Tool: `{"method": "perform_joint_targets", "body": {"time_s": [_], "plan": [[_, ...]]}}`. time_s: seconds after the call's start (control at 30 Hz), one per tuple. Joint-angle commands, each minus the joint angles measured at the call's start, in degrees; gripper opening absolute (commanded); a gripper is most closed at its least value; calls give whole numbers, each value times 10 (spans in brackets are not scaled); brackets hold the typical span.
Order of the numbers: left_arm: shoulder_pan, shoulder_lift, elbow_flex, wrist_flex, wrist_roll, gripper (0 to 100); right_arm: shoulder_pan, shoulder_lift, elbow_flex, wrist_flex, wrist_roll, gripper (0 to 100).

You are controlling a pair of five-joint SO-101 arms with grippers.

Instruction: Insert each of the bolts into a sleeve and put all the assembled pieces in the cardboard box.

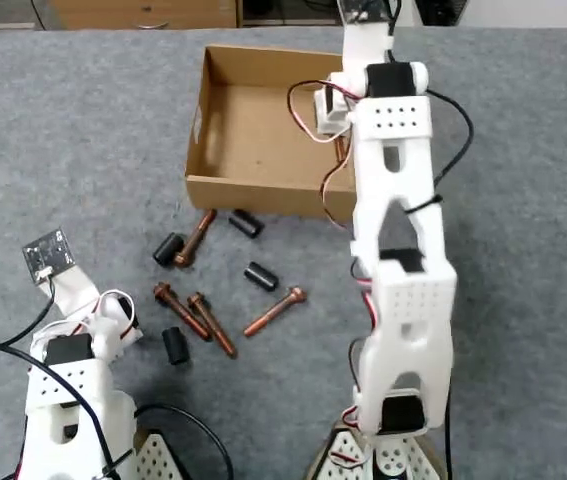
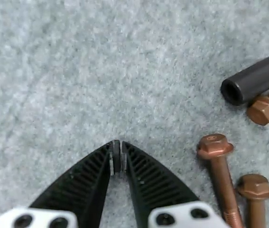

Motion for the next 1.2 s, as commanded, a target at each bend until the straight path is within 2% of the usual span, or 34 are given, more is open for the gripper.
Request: {"method": "perform_joint_targets", "body": {"time_s": [0.0,0.3,0.63,0.7,0.83,0.9,1.17], "plan": [[-3,-6,1,-7,2,19,10,70,-108,4,-7,1],[-2,-6,1,-7,2,19,8,231,-244,5,-6,2],[-2,-6,2,-6,2,19,8,287,-331,74,-5,3],[-2,-6,2,-6,2,19,8,289,-356,81,-5,37],[-2,-6,2,-6,2,19,9,287,-374,80,-5,191],[-2,-6,2,-6,2,19,8,287,-374,81,-5,233],[-2,-6,2,-6,2,19,6,263,-374,106,-5,232]]}}
